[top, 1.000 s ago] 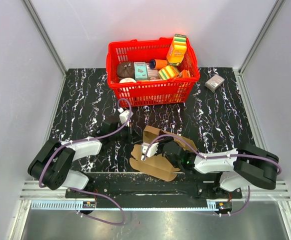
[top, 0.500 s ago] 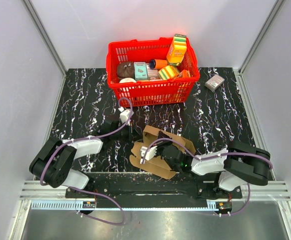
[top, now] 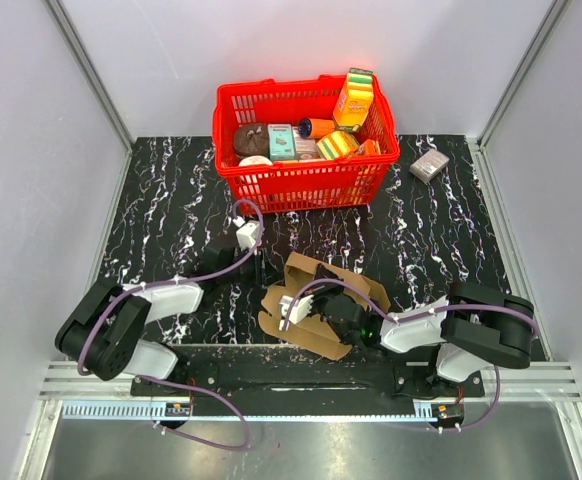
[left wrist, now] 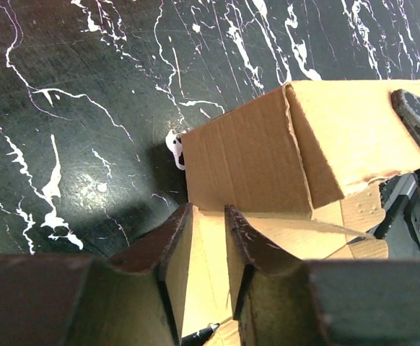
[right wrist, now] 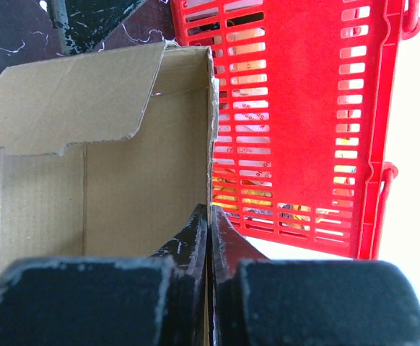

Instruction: Fold the paper box

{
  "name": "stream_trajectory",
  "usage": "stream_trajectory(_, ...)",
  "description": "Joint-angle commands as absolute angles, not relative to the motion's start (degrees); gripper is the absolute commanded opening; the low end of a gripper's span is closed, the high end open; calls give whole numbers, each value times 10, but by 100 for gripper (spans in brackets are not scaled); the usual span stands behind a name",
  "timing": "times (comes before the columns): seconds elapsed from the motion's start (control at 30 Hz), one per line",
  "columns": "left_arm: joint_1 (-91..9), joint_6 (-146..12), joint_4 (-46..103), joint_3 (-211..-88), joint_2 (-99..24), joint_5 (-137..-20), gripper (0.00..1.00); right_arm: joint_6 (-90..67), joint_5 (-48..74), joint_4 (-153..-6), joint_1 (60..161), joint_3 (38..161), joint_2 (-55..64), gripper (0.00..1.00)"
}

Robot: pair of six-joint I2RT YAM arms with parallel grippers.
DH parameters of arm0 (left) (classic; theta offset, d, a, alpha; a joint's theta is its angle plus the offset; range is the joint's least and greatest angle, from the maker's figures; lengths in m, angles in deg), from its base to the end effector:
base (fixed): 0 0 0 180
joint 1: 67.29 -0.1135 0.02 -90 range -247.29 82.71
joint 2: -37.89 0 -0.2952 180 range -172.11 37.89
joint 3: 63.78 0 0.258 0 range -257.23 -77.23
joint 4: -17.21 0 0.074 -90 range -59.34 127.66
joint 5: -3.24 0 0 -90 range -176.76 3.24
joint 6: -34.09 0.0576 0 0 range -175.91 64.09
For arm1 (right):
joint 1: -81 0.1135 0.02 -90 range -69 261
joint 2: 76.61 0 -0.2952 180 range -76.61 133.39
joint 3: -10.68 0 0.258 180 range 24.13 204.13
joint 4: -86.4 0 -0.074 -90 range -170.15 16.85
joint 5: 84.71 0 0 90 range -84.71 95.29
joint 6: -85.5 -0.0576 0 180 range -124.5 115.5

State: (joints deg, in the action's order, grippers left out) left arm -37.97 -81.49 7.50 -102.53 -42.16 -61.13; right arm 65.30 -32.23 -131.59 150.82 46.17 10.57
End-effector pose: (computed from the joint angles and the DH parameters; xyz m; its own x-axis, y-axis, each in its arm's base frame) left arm 0.2233 -0.1540 0.1680 -0.7413 -0.0301 -0.6705 0.4908 0.6571 -0.5722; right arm 0.1301 0.2523 0.1776 0.4789 -0.8548 -0.2001 -0.2633 0.0776 -0.9616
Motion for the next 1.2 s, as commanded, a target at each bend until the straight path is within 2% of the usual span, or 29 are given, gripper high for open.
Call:
stream_trajectory(0.0,-378,-794,-1,-1008,-398,-625,33,634,-333,-1358,1515,461,110,7)
stream_trajectory(0.1,-378,-790,-28,-997,-391,-624,41,626,-333,-1358,1517,459,110,7)
stream_trajectory(0.2,-378,-779,-50,-989,-380,-615,43,615,-334,-1357,1516,459,109,8)
stream_trajectory(0.4,-378,-788,-91,-981,-366,-587,44,589,-329,-1343,1516,451,105,8)
stream_trajectory(0.57,-378,-760,-2,-1015,-353,-598,44,576,-317,-1317,1517,450,89,8)
stream_trajectory(0.7,-378,-744,-11,-1012,-358,-597,44,572,-320,-1298,1517,458,76,8)
stream_trajectory(1.0,-378,-776,-205,-924,-398,-608,43,563,-317,-1280,1517,471,58,9)
stream_trajectory(1.17,-378,-779,-393,-861,-472,-596,48,546,-310,-1275,1518,470,64,9)
